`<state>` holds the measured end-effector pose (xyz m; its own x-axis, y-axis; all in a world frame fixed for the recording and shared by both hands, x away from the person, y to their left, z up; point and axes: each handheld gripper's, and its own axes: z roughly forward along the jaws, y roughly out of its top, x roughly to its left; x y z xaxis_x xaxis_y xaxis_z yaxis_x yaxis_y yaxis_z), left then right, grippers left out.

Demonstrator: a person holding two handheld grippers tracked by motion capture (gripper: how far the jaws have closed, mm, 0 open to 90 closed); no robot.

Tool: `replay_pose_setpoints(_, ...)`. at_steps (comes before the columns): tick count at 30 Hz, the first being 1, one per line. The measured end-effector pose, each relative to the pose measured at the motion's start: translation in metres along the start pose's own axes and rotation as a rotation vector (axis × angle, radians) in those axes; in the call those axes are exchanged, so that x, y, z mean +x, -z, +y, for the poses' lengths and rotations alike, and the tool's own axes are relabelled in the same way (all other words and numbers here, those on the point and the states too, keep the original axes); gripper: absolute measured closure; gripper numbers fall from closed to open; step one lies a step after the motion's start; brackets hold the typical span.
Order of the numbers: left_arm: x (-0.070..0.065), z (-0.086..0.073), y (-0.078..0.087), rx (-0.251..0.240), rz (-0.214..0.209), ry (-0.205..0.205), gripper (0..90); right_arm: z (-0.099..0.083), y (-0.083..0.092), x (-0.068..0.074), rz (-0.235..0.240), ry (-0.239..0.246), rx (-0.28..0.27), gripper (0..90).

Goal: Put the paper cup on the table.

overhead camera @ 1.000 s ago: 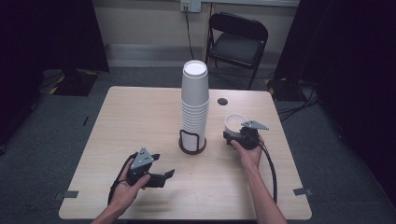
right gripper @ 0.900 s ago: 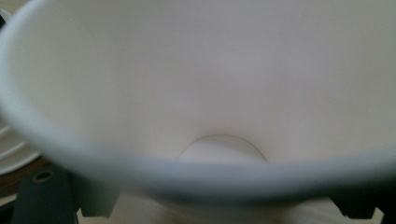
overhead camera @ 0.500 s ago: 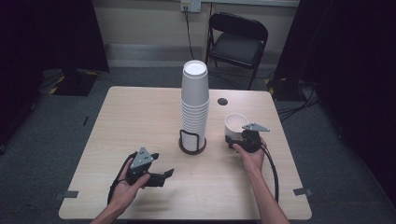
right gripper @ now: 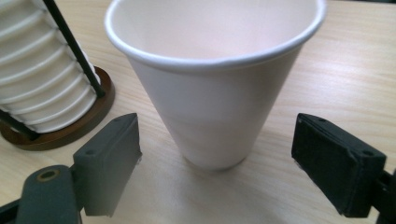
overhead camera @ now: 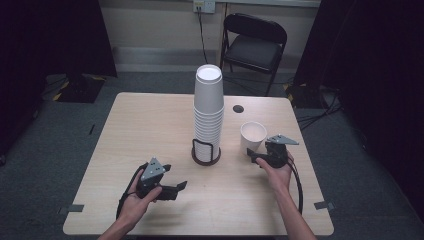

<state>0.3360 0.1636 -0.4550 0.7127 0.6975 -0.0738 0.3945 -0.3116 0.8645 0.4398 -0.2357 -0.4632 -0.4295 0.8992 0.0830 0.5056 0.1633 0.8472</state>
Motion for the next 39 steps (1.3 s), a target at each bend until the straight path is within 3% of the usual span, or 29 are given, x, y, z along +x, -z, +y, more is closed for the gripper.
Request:
replay_pose_setpoints(6,0.001,0.0,-0.002,0.004,0.005,0.003,16.2,0.002,0.023,0.004,0.028,0.008,-0.028,18.1)
replay_pose_setpoints(15,0.002,-0.002,0.001,0.001,0.019,0.018,16.3,-0.006,0.056,0.028,0.078,0.032,-0.067,14.7)
replay_pose_setpoints(18,0.002,-0.002,0.001,-0.004,0.017,0.024,16.3,-0.01,0.062,0.034,0.126,0.034,-0.073,12.9)
replay_pose_setpoints(25,0.001,-0.002,0.002,-0.001,0.024,0.016,16.3,-0.017,0.079,0.051,0.12,0.027,-0.083,12.9)
replay_pose_setpoints(28,0.001,-0.002,0.002,0.005,0.033,0.007,16.4,-0.021,0.086,0.06,0.123,0.05,-0.078,13.0)
replay_pose_setpoints(30,0.0,-0.002,0.001,0.004,0.028,0.008,16.4,-0.023,0.089,0.063,0.141,0.06,-0.079,13.1)
replay_pose_setpoints(33,-0.001,-0.002,0.002,0.002,0.024,0.003,16.3,-0.031,0.09,0.065,0.12,0.053,-0.096,13.0)
replay_pose_setpoints(36,0.0,-0.002,0.001,0.003,0.03,0.011,16.1,-0.038,0.084,0.065,0.126,0.063,-0.074,13.1)
replay_pose_setpoints(39,0.0,-0.003,0.001,0.001,0.034,0.023,16.0,-0.043,0.081,0.064,0.128,0.036,-0.062,13.1)
